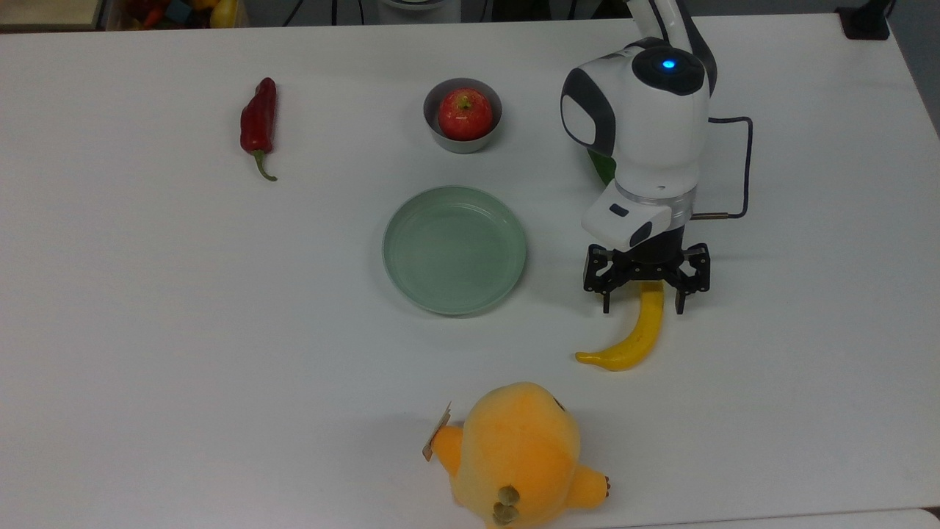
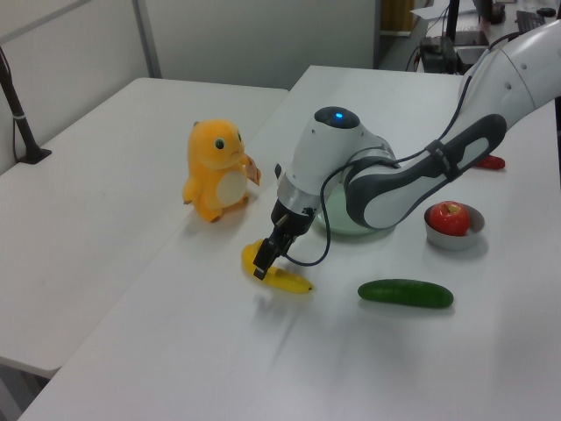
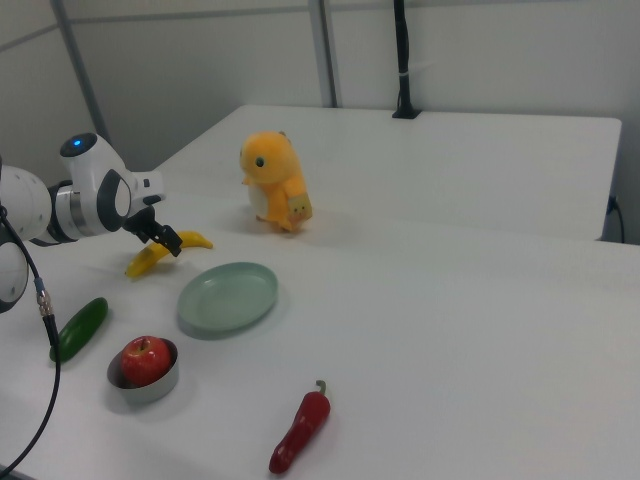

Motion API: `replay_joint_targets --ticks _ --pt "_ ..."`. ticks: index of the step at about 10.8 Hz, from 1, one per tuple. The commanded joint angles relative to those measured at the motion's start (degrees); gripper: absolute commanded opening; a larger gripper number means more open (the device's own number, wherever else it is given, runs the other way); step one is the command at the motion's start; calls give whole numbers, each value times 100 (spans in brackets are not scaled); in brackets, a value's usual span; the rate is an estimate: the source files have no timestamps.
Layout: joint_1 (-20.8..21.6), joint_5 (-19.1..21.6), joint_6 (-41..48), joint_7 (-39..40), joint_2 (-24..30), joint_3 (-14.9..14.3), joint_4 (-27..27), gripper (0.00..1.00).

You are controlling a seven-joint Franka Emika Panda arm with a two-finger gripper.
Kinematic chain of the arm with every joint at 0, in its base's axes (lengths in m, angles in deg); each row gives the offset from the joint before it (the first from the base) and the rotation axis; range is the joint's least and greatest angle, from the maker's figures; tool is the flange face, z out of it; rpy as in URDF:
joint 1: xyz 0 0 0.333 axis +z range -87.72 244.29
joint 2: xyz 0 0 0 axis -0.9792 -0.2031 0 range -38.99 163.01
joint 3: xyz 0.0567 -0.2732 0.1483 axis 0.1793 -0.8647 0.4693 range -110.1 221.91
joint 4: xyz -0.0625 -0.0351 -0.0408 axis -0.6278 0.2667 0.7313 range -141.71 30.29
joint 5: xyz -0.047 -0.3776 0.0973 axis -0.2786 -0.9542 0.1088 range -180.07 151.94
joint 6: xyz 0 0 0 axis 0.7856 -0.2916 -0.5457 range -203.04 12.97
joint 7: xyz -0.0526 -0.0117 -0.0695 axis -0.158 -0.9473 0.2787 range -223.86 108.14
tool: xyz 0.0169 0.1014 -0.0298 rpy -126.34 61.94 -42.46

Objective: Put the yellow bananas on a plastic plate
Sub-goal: 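Close the gripper on the banana's stem end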

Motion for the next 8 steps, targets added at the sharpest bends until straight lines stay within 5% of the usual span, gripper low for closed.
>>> replay_joint_targets --ticks 1,2,5,8 --pt "109 -523 -153 -388 -8 -106 -62 95" --pt "109 -673 -153 -388 -17 -106 -71 83" --pt "188 -762 -144 -380 -8 -88 -80 1" --pt "170 -745 -144 -362 71 -88 -80 0"
